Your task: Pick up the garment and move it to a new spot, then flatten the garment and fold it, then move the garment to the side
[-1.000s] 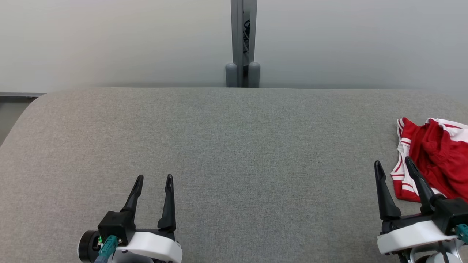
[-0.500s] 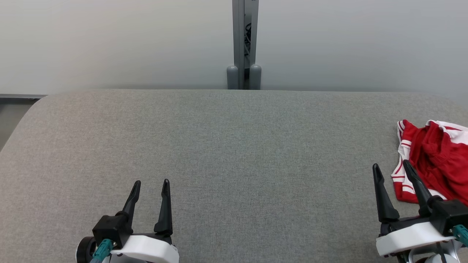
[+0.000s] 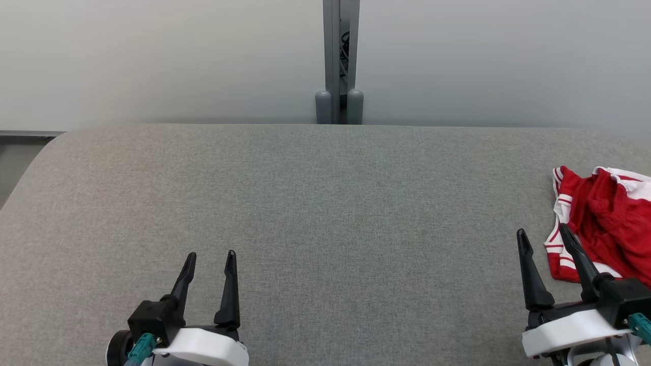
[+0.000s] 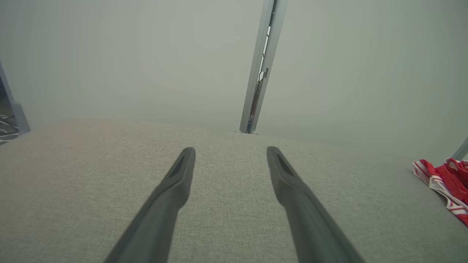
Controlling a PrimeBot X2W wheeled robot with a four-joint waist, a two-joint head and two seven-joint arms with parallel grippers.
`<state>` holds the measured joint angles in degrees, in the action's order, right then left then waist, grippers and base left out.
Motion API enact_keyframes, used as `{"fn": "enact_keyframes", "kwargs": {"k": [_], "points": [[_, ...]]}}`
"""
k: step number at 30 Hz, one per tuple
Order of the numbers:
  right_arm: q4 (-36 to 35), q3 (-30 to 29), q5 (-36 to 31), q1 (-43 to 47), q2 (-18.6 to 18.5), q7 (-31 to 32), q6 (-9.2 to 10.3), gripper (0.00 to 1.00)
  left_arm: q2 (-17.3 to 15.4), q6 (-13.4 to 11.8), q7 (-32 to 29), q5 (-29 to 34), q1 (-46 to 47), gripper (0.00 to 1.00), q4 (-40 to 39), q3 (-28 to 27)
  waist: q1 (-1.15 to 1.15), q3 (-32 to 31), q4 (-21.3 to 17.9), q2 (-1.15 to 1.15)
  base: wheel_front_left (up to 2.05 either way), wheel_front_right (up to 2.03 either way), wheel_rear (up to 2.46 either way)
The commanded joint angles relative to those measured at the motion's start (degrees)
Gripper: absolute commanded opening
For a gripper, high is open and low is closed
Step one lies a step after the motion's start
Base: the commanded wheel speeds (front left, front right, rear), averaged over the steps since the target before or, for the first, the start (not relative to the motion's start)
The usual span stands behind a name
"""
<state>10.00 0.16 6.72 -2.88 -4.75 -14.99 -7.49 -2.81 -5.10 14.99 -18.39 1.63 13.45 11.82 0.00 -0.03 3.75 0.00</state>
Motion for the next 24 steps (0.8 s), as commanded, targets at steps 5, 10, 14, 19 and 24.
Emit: {"fn": "enact_keyframes", "kwargs": {"k": [5,10,14,19,24], "points": [[0.10,-0.17,0.17,0.50,-0.23,-0.25,-0.02,1.00,-0.23,0.61,0.21,-0.49,0.09,1.00,-0.26,-0.37,0.00,0.03,0.12,0.00,0.00,0.00,0.00],[0.30,-0.14,0.11,0.43,-0.27,-0.25,-0.02,1.00,-0.23,0.81,0.21,-0.88,0.04,1.00,-0.45,-0.52,0.00,-0.05,0.28,0.00,0.00,0.00,0.00],[0.48,0.04,0.05,-0.01,0.05,0.03,0.00,0.00,0.00,0.80,-0.03,-1.03,-0.08,0.00,-0.18,-0.25,0.00,-0.09,0.40,0.00,0.00,0.00,0.00],[2.79,-0.08,1.04,1.08,1.02,0.83,0.00,0.00,0.13,0.87,-0.37,-2.03,-1.59,0.00,1.98,0.12,0.00,-0.09,0.36,0.00,0.00,0.00,0.00],[3.09,-1.98,6.73,0.47,1.07,3.12,0.00,0.00,0.11,1.58,-1.31,-7.33,-0.46,0.00,2.33,-0.11,0.00,-0.08,0.19,0.00,0.00,0.00,0.00]]}}
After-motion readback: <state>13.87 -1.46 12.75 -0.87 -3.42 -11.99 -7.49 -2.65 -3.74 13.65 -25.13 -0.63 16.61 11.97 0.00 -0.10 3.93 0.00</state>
